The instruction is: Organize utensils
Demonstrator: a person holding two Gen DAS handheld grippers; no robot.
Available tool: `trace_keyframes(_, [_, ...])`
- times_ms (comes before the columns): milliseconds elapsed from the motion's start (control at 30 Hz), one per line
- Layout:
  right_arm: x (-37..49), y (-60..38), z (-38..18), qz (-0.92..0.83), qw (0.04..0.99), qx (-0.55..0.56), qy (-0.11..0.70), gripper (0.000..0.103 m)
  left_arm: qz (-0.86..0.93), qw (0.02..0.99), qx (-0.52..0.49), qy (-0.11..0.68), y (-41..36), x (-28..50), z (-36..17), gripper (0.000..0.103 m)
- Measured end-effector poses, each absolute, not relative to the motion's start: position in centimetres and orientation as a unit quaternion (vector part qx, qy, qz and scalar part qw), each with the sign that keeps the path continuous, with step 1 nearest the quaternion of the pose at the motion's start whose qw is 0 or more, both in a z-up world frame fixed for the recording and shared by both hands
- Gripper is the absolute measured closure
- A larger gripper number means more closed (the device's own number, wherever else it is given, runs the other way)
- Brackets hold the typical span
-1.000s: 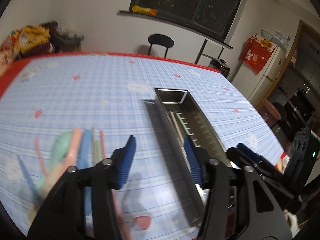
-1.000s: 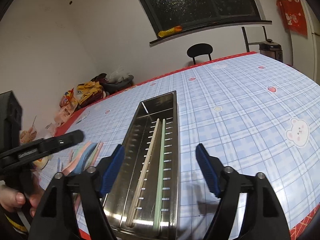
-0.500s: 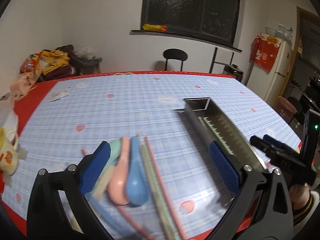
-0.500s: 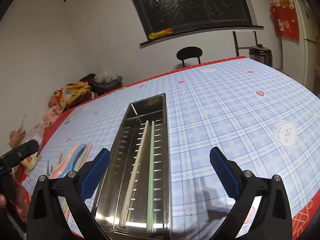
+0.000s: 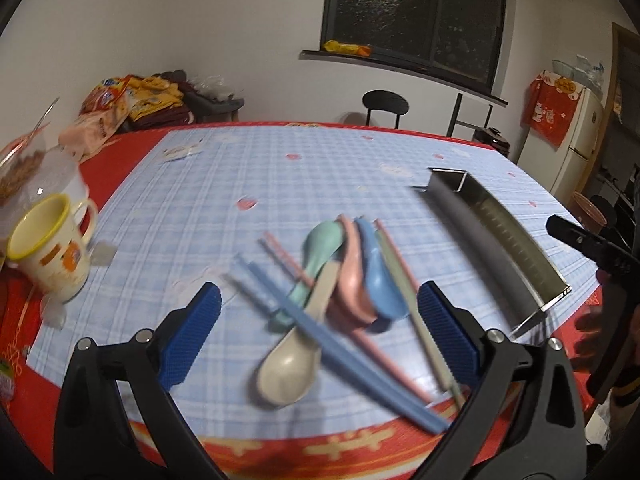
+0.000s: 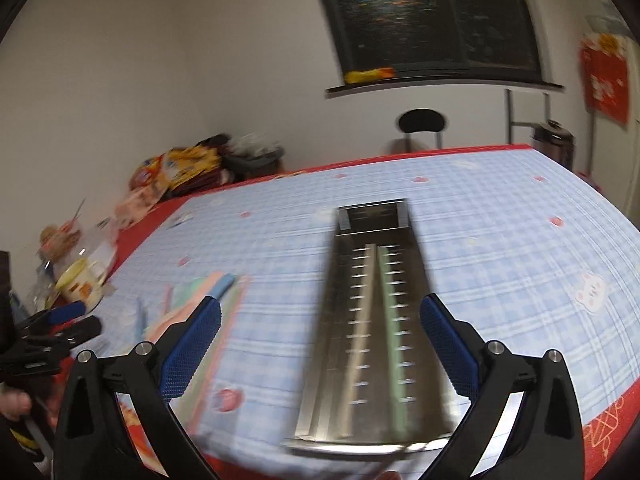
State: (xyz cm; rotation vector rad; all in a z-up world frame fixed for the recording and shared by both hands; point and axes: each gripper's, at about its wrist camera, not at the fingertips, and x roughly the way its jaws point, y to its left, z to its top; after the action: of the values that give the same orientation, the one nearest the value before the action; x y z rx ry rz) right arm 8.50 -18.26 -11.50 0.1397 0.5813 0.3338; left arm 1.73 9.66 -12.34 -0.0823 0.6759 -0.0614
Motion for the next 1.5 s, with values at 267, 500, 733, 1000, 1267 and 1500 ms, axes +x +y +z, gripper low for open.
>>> trace_keyframes(267, [8.4,-11.2,-11.7,0.197,0.918,-0.002,0.345,0.006,-0.037,0.945,-0.065,0.319,13.7,0.5,-13.2,0.007])
trace_keyframes(500, [8.7,-7.2,-13.3,0.205,0.904,-0.031,0.375,0.027,-0.052,0.941,-0.071,0.325,15.9,1.5,-14.1,0.017])
trace_keyframes(733, [10.6,-6.2,-15.3,0.198,0.888,0.001,0.415,0.066,-0.089,0.935,-0.078,0.334,16.8,2.7,-14.8,0.041])
trace_keyframes(1000, [12.7,-4.1,-16.4,0.219,0.874,0.016,0.433,0.070,-0.105,0.927,-0.086,0.348,16.5,3.5,-15.8,0.044])
trace_keyframes(1267, [14.0,-2.6,-17.5,0.233,0.865,0.002,0.444,0.070,-0.109,0.922,-0.094,0.359,16.5,3.9,-16.3,0.046])
trace_keyframes(1500, [13.7,-1.8,-17.4,0.252,0.867,-0.020,0.430,0.073,-0.120,0.911,-0.114,0.377,16.8,4.5,-16.9,0.056])
